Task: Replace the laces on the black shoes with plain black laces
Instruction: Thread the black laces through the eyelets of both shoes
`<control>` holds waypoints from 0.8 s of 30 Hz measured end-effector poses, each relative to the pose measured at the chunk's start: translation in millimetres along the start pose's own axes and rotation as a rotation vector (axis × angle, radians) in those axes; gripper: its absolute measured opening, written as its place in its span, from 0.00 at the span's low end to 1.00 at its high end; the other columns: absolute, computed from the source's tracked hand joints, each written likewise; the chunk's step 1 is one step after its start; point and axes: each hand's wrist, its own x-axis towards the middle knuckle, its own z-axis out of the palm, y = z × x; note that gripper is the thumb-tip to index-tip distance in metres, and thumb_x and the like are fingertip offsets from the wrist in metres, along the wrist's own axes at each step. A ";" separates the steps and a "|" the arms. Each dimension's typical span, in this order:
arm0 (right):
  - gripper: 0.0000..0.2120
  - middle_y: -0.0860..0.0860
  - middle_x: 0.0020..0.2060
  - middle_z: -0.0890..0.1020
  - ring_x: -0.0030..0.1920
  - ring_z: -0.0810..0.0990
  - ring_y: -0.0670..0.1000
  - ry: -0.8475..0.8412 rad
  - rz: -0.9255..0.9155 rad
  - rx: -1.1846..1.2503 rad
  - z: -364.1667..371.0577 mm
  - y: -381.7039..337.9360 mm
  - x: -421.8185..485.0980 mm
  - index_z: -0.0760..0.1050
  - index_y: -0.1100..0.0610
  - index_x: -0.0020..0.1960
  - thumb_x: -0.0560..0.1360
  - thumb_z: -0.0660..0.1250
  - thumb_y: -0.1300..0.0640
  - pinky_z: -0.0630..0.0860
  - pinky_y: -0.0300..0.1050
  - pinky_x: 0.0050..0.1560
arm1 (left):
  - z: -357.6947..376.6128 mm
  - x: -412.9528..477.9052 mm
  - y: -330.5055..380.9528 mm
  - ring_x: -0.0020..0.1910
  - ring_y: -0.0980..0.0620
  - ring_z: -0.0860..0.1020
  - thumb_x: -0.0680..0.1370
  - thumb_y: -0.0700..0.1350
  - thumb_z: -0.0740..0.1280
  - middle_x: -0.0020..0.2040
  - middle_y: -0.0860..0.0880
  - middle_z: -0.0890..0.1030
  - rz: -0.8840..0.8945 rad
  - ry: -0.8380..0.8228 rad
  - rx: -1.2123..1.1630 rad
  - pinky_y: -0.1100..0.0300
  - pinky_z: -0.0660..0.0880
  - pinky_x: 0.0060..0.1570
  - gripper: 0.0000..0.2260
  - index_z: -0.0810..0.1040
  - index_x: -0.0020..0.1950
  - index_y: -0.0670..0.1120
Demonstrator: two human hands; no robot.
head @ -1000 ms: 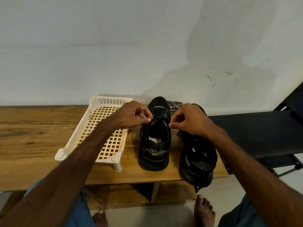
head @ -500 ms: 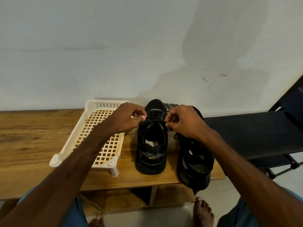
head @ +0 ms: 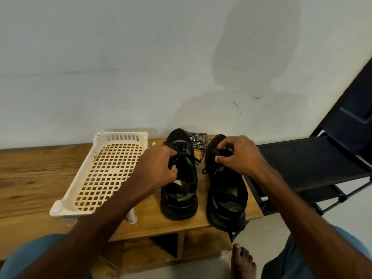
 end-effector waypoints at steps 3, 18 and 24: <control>0.23 0.53 0.64 0.81 0.62 0.80 0.53 -0.121 0.093 0.000 -0.3 9.4 -6.2 0.78 0.51 0.67 0.75 0.75 0.46 0.78 0.47 0.60 | 2.6 -3.6 7.9 0.32 0.56 0.74 0.73 0.51 0.71 0.33 0.55 0.77 0.049 -0.019 0.003 0.64 0.66 0.33 0.10 0.86 0.52 0.51; 0.11 0.52 0.52 0.84 0.55 0.82 0.56 0.019 -0.016 -0.137 21.4 -33.7 73.7 0.81 0.54 0.57 0.75 0.71 0.59 0.76 0.55 0.62 | 17.1 17.4 -6.3 0.36 0.59 0.80 0.80 0.58 0.66 0.41 0.56 0.86 -0.162 0.176 -0.067 0.61 0.73 0.35 0.15 0.87 0.43 0.52; 0.16 0.57 0.59 0.78 0.61 0.79 0.60 -0.134 -0.037 -0.413 58.8 -23.8 123.0 0.73 0.60 0.64 0.77 0.69 0.60 0.70 0.60 0.67 | 28.6 26.4 -10.9 0.31 0.62 0.77 0.79 0.54 0.70 0.40 0.57 0.84 -0.165 0.207 -0.092 0.72 0.62 0.30 0.11 0.87 0.44 0.51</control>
